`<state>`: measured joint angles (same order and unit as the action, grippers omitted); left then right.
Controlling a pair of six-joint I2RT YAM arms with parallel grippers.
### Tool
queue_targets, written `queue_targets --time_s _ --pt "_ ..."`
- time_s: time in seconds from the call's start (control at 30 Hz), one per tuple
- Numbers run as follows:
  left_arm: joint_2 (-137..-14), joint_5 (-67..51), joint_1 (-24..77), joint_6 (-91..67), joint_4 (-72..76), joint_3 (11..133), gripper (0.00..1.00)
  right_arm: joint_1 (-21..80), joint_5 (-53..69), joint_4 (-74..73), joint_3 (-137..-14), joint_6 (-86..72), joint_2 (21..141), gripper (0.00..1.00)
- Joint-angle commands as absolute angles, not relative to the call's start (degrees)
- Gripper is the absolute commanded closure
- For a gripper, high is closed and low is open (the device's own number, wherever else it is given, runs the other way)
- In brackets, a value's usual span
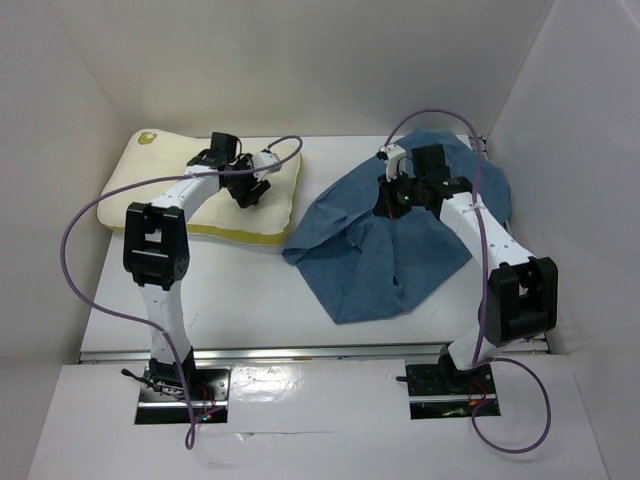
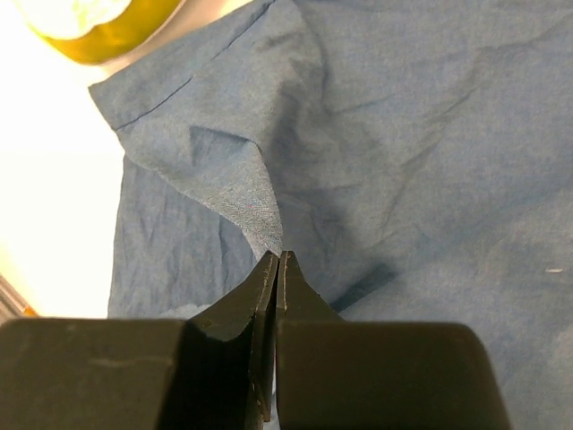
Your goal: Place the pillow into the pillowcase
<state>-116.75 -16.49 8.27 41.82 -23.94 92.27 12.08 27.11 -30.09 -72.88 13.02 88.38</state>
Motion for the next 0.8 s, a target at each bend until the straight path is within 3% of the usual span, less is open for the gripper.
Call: queue_targets --time_s 0.0,0.03,0.07,0.17,0.33,0.57,0.77 --pt "-124.1 -22.1 8.4 42.8 -33.8 96.3 0.34 12.2 28.1 -32.7 -75.9 13.5 88.4 1.0" --pt "-125.6 -22.1 8.4 42.8 -36.0 99.8 0.62 12.2 28.1 -32.7 -75.9 13.5 87.9 1.0" --pt "-127.2 -22.1 8.4 42.8 -38.2 101.9 0.75 12.2 28.1 -32.7 -75.9 13.5 87.9 1.0" --pt "-133.1 -25.5 8.4 43.5 -49.9 109.3 0.98 12.7 27.6 -32.7 -75.4 13.5 87.9 1.0" --pt "-126.9 -29.9 6.5 43.4 -51.9 102.4 1.0 13.3 27.6 -32.7 -76.0 13.5 86.8 1.0" --pt "-106.1 -29.9 6.0 39.3 -47.1 84.4 1.0 14.3 27.6 -31.6 -76.0 12.5 83.1 1.0" --pt "-88.1 -29.3 4.8 36.6 -47.1 76.7 1.0 16.2 27.6 -28.9 -74.9 11.9 77.9 1.0"
